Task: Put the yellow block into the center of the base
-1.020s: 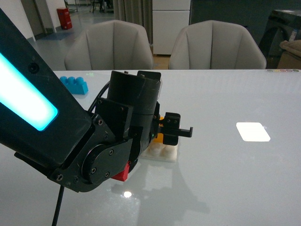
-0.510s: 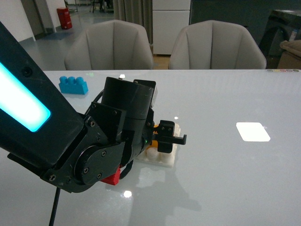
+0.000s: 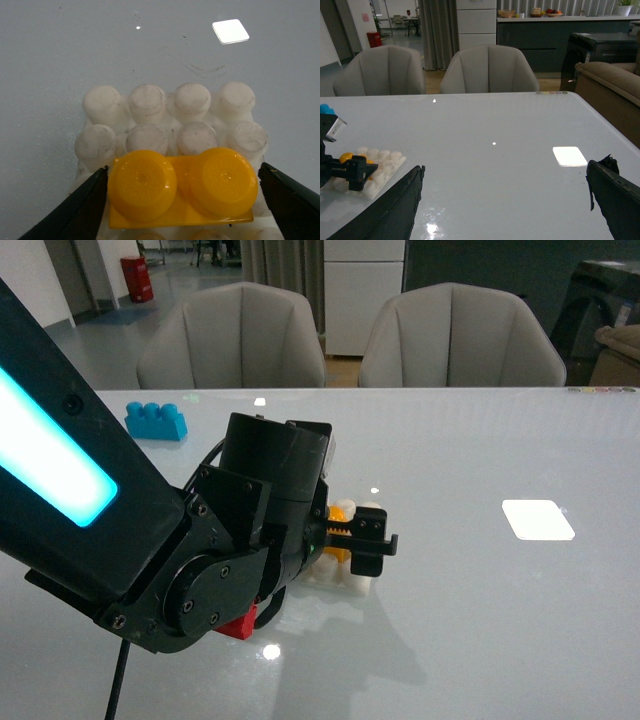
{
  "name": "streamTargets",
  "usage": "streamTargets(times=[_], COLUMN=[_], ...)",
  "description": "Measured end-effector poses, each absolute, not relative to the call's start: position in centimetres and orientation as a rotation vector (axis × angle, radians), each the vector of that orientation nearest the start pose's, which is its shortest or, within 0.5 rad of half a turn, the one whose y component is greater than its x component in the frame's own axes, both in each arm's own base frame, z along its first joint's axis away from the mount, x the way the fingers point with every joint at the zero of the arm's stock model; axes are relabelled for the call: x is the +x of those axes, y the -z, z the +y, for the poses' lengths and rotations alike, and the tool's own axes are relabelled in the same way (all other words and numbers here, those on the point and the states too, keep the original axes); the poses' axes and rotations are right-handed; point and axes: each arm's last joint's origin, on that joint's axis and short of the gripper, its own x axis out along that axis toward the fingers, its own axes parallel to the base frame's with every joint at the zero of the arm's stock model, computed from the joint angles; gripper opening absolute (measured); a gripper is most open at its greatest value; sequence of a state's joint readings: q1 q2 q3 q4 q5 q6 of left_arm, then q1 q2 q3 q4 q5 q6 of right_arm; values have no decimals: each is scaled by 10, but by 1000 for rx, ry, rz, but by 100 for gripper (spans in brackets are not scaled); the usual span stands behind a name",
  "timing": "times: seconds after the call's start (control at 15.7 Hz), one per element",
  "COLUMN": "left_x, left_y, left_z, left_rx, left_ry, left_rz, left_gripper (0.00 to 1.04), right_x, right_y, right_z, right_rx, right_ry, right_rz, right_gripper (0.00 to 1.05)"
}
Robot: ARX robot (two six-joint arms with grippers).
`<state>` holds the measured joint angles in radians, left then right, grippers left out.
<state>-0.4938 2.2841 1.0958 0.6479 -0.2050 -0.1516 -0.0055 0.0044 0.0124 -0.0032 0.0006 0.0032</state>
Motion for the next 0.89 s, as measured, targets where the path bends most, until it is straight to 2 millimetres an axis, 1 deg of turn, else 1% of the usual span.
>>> streamTargets(times=[0.06,0.13,0.26,0.32,0.38,0.45,0.51,0.64,0.77,0.89], left_x=[375,375,377,378,377,375,368,345,309,276], left_y=[-49,-52,-59,-71,-97,-115,-137,-172,-205,-228], left_z=[-195,-195,-194,-194,-194,-193,-190,-184,-165,-143], left_rx=[37,27,15,-7,-39,-60,-85,-94,-86,-68], left_ry=[241,242,242,249,264,275,290,329,335,276], left_rz=[529,515,501,477,424,386,348,292,259,185], left_gripper=[100,98,98,98,98,98,98,98,98,97], right_x=[97,97,97,97,97,97,97,97,97,97], right_y=[-167,-167,-167,-167,-167,-167,-167,-167,-167,-167], right_z=[-1,-1,-1,-1,-1,-1,-1,-1,-1,-1], right_rx=[3,3,3,3,3,3,3,3,3,3], right_ry=[6,6,6,6,6,6,6,6,6,6], right_rz=[-5,-5,-5,-5,-5,-5,-5,-5,-5,-5], right_gripper=[98,98,98,98,98,98,98,98,98,98])
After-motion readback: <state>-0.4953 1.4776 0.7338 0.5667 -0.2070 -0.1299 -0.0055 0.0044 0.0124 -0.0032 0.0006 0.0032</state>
